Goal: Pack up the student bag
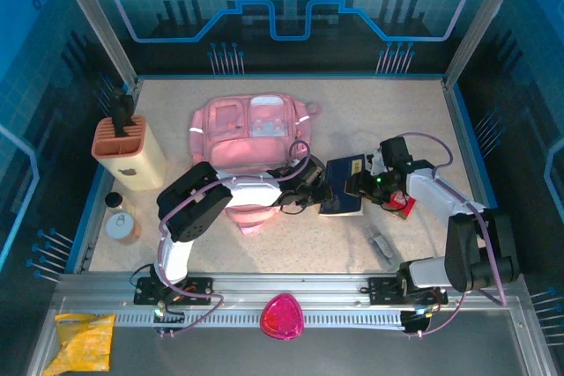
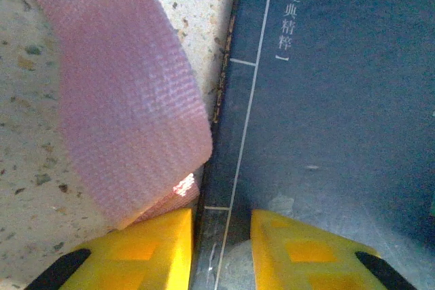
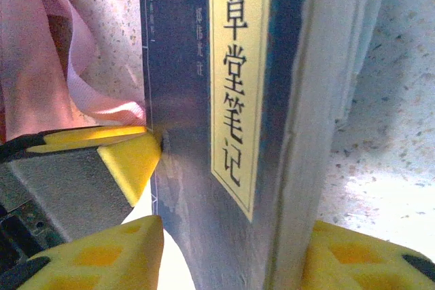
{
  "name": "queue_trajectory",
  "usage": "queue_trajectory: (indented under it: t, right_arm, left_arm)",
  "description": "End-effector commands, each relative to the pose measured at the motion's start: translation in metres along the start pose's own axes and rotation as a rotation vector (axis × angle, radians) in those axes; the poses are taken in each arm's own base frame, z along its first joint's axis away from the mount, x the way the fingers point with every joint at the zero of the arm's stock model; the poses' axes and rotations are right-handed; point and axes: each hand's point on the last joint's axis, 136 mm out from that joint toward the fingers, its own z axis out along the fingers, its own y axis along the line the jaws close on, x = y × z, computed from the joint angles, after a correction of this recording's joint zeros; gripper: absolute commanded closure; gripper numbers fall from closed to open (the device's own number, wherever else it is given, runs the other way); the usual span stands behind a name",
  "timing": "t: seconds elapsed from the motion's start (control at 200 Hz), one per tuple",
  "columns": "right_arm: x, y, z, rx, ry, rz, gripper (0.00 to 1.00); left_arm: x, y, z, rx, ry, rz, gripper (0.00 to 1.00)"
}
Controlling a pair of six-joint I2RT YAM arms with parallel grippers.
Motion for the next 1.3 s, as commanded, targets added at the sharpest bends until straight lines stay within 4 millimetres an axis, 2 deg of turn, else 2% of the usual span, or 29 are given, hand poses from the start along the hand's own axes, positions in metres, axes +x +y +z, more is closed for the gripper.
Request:
queue_trajectory:
  t: [0.0, 0.295, 0.475, 0.575, 0.685, 0.8, 0.996, 1.071, 1.161, 1.296]
  right_arm:
    - [0.003, 0.014, -0.005, -0.096, 0.009, -0.001, 0.55]
    - [0.002, 0.015, -0.011, -0.123, -0.017, -0.006, 0.73]
    - [-0.001, 0.021, -0.018, -0.153, -0.046, -0.014, 0.88]
    - [-0.004, 0.024, -0.027, -0.170, -0.080, -0.013, 0.93]
    - [-0.007, 0.027, -0.039, -0.181, -0.113, -0.020, 0.94]
    - [-0.008, 0.033, -0.052, -0.197, -0.130, -0.019, 0.95]
    - [-0.002, 0.048, -0.074, -0.238, -0.140, -0.020, 0.94]
    - [0.003, 0.052, -0.077, -0.258, -0.128, -0.013, 0.94]
    - [0.010, 0.057, -0.076, -0.289, -0.105, -0.002, 0.93]
    - [0.022, 0.066, -0.072, -0.316, -0.071, -0.007, 0.93]
  left_arm:
    - [0.005, 0.013, -0.006, -0.056, 0.013, 0.017, 0.71]
    - [0.003, 0.014, -0.009, -0.069, 0.004, 0.030, 0.70]
    - [-0.005, 0.004, -0.017, -0.063, -0.017, 0.063, 0.65]
    - [-0.013, -0.003, -0.029, -0.068, -0.050, 0.106, 0.60]
    - [-0.022, -0.018, -0.048, -0.029, -0.078, 0.152, 0.54]
    - [-0.033, -0.029, -0.080, -0.014, -0.143, 0.206, 0.51]
    - [-0.056, -0.009, -0.145, -0.147, -0.314, 0.405, 0.44]
    - [-0.061, 0.001, -0.163, -0.214, -0.323, 0.518, 0.38]
    - [-0.057, 0.015, -0.171, -0.283, -0.257, 0.640, 0.37]
    - [-0.041, 0.039, -0.167, -0.367, -0.121, 0.758, 0.38]
